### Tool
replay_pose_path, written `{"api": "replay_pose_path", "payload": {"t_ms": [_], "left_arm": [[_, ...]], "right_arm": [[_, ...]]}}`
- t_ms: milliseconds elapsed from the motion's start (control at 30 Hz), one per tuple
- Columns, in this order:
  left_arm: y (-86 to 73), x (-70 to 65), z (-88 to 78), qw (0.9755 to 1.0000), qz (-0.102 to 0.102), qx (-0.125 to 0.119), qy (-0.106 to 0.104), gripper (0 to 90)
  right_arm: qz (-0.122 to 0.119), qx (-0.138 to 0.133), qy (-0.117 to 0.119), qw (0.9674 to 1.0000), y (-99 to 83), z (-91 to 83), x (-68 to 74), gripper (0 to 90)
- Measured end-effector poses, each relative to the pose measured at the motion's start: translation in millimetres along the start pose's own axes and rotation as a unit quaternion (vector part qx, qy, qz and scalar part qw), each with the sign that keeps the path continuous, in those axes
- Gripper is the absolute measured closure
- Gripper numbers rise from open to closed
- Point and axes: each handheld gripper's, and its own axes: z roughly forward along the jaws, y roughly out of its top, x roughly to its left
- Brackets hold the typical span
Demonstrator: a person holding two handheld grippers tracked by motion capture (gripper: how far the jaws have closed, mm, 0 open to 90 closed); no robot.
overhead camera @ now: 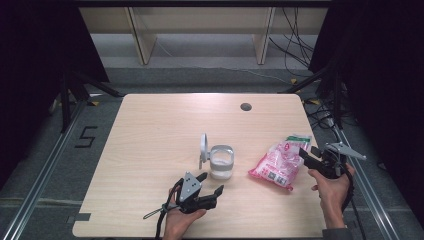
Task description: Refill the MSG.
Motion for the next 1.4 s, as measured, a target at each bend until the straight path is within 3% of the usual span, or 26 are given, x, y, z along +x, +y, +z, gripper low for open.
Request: {"api": "replay_pose_path", "payload": {"t_ms": [33,100,333,367,433,633,667,767,833,900,1033,1067,1100,1167,1200,1233,1267,1300,1333,1367,1400], "left_arm": [[-0.1,0.4,0.2,1.0000,-0.001,-0.002,-0.001,29.6],[-0.2,1.1,0.2,1.0000,-0.003,-0.003,0.000,29.6],[2.4,7.5,-3.2,1.0000,-0.004,-0.008,0.002,29.1],[2.9,7.9,-4.5,1.0000,-0.004,-0.004,0.005,28.7],[3.2,10.4,-5.2,1.0000,-0.003,-0.006,0.002,28.7],[5.4,15.4,-9.6,0.9999,-0.001,-0.002,0.013,28.3],[5.5,16.4,-10.2,0.9999,-0.003,-0.006,0.012,28.3],[6.4,19.7,-13.1,0.9999,0.001,-0.007,0.015,28.4],[7.1,22.4,-15.2,0.9997,0.004,-0.005,0.022,28.9],[8.2,26.0,-17.3,0.9996,0.007,-0.002,0.028,29.5],[10.5,33.1,-20.7,0.9993,0.004,-0.006,0.038,30.6],[11.1,34.4,-21.3,0.9991,0.004,-0.008,0.041,31.4],[11.8,35.7,-22.1,0.9990,0.004,-0.007,0.045,31.7],[12.9,39.5,-22.4,0.9989,0.004,-0.011,0.045,33.0],[13.9,41.1,-22.7,0.9987,0.007,-0.011,0.049,33.0],[15.3,42.8,-24.1,0.9985,0.014,-0.006,0.053,33.1],[16.1,44.0,-24.0,0.9984,0.013,-0.009,0.054,33.3],[17.2,45.7,-24.7,0.9984,0.017,-0.009,0.054,33.5],[17.5,45.4,-24.7,0.9983,0.005,-0.013,0.057,33.8],[18.6,47.1,-25.7,0.9980,0.013,-0.011,0.060,34.2],[19.7,49.0,-26.3,0.9978,0.021,-0.012,0.062,34.5]], "right_arm": [[-0.015,-0.010,0.002,0.9998,-0.2,0.6,-2.9,50.2],[-0.018,-0.012,0.007,0.9997,0.2,-1.0,-2.7,49.4],[-0.013,-0.017,0.019,0.9996,1.5,-5.3,12.5,45.8],[-0.033,-0.018,0.027,0.9989,1.6,-4.2,12.4,45.4],[-0.022,-0.012,0.042,0.9988,0.5,-4.6,20.1,44.6],[-0.053,0.003,0.059,0.9969,-3.9,-0.9,39.6,43.5],[-0.066,0.000,0.070,0.9954,-4.1,-0.4,40.9,43.3],[-0.050,0.011,0.087,0.9949,-6.0,-1.7,51.1,42.8],[-0.084,0.015,0.086,0.9926,-6.3,-0.7,50.7,42.5],[-0.070,0.018,0.095,0.9929,-9.2,0.1,55.7,42.4],[-0.091,0.024,0.106,0.9899,-12.2,0.9,58.1,42.3],[-0.081,0.031,0.099,0.9913,-13.9,0.3,62.2,42.2],[-0.095,0.027,0.101,0.9900,-14.8,1.0,62.1,42.1],[-0.098,0.033,0.110,0.9885,-16.9,0.6,64.3,42.0],[-0.078,0.030,0.119,0.9894,-19.1,0.1,68.3,41.9],[-0.096,0.028,0.119,0.9878,-19.8,2.1,67.4,41.7],[-0.079,0.036,0.125,0.9883,-21.5,0.5,71.4,41.7],[-0.098,0.030,0.123,0.9871,-22.0,2.0,70.8,41.6],[-0.105,0.032,0.122,0.9864,-22.9,2.5,71.2,41.4],[-0.109,0.038,0.126,0.9853,-23.7,4.1,72.1,41.2],[-0.099,0.043,0.119,0.9870,-24.8,2.6,74.3,41.0]]}}
